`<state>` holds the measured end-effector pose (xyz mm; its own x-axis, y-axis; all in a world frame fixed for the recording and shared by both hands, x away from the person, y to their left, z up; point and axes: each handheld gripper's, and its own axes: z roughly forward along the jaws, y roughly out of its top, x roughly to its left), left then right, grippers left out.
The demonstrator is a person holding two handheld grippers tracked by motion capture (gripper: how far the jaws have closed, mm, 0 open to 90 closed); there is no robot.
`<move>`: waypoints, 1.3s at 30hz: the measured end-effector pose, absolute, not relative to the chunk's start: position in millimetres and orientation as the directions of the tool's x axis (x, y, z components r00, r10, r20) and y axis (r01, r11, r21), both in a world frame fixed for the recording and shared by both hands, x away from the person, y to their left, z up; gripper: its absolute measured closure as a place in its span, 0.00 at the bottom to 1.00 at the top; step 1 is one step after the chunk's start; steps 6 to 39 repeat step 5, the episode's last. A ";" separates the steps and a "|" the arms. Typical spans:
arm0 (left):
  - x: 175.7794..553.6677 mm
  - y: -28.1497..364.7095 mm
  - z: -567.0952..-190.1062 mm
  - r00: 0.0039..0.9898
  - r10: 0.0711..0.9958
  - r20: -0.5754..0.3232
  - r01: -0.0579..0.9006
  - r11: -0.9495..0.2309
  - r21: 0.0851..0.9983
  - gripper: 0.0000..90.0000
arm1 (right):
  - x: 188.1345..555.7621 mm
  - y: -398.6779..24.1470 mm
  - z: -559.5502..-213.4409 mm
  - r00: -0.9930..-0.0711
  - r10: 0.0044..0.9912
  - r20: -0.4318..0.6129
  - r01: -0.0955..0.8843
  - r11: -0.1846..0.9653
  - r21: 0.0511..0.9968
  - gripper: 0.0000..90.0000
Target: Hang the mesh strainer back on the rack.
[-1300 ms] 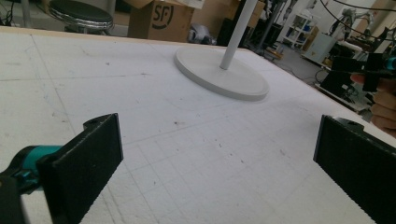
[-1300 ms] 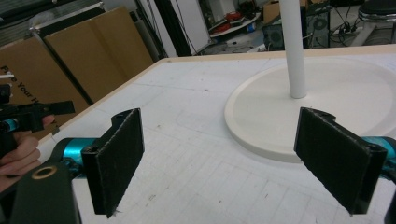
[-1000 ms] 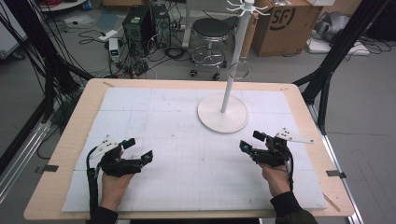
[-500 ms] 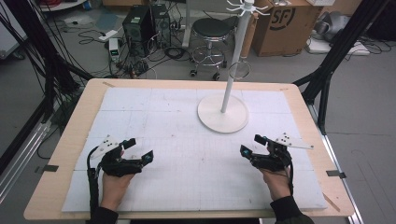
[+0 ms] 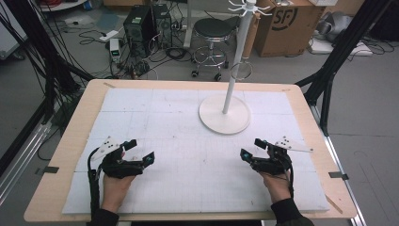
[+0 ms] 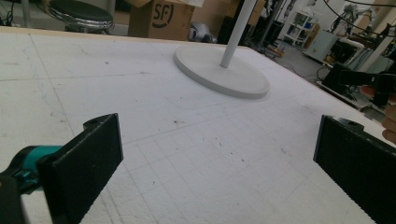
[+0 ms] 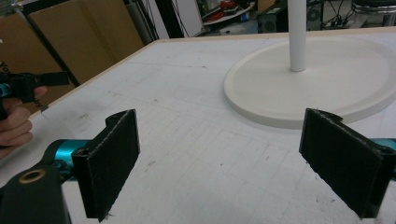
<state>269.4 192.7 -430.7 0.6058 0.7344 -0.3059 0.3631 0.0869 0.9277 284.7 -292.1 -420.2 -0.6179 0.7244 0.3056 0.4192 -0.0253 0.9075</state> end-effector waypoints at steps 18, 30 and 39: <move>269.5 192.6 -430.7 0.606 0.734 -0.306 0.364 0.086 0.928 0.02 | 284.4 -291.7 -420.4 -0.619 0.726 0.300 0.413 -0.024 0.911 0.13; 269.5 192.6 -430.7 0.606 0.734 -0.306 0.364 0.086 0.928 0.02 | 284.4 -291.7 -420.4 -0.619 0.726 0.300 0.413 -0.024 0.911 0.13; 269.5 192.6 -430.7 0.606 0.734 -0.306 0.364 0.086 0.928 0.02 | 284.4 -291.7 -420.4 -0.619 0.726 0.300 0.413 -0.024 0.911 0.13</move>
